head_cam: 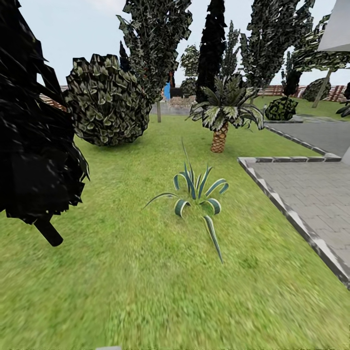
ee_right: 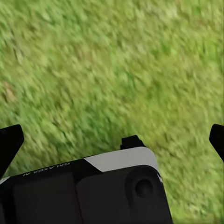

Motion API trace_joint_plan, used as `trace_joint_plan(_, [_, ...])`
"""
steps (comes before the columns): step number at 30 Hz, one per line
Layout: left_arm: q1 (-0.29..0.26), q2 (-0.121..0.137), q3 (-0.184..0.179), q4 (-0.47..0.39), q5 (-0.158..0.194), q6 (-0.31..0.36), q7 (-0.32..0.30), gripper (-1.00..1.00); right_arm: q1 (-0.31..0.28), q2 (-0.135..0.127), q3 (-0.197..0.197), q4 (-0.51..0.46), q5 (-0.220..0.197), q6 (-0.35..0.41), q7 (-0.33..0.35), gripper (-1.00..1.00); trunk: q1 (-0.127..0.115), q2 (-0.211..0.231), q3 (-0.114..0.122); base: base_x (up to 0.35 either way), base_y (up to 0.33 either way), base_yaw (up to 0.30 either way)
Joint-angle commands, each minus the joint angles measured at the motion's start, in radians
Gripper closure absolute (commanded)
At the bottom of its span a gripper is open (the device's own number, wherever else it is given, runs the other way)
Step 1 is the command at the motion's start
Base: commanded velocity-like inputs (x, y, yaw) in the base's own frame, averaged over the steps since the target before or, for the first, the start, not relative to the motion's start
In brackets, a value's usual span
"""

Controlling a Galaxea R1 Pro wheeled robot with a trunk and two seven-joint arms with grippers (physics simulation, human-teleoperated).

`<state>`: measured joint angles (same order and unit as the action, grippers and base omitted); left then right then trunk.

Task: Take the three Easter eggs out of the wicker basket on the lawn in the garden, then place them on the lawn next to a single tree (choose any tree) so that all three eggs are next to the same tree and none are left in the basket.

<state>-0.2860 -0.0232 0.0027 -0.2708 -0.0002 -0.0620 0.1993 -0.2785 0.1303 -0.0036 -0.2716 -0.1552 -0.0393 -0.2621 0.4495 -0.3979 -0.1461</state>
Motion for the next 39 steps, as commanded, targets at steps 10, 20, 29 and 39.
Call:
trace_joint_plan(10, [-0.001,-0.001,-0.003,0.001,-0.002,-0.006,0.003,-1.00,-0.001,0.000,0.003,-0.001,-0.008,-0.008,0.000,-1.00,0.000,-0.002,-0.016,0.000,0.000,0.017])
trace_joint_plan(20, [-0.001,-0.001,-0.004,0.001,-0.003,-0.007,0.000,-1.00,-0.001,-0.003,0.000,0.000,-0.012,-0.005,0.001,-1.00,0.000,-0.002,-0.032,0.000,0.000,-0.067])
trace_joint_plan(29, [-0.001,-0.001,-0.004,0.001,-0.002,-0.005,0.002,-1.00,-0.001,-0.003,-0.008,0.000,-0.012,-0.006,0.002,-1.00,0.000,-0.002,-0.045,0.000,0.000,-0.163])
trace_joint_plan(39, [-0.001,-0.001,-0.004,0.001,-0.002,-0.003,0.002,-1.00,-0.001,-0.003,-0.031,0.000,-0.011,-0.006,0.004,-1.00,0.000,-0.002,-0.059,0.000,0.000,-0.176])
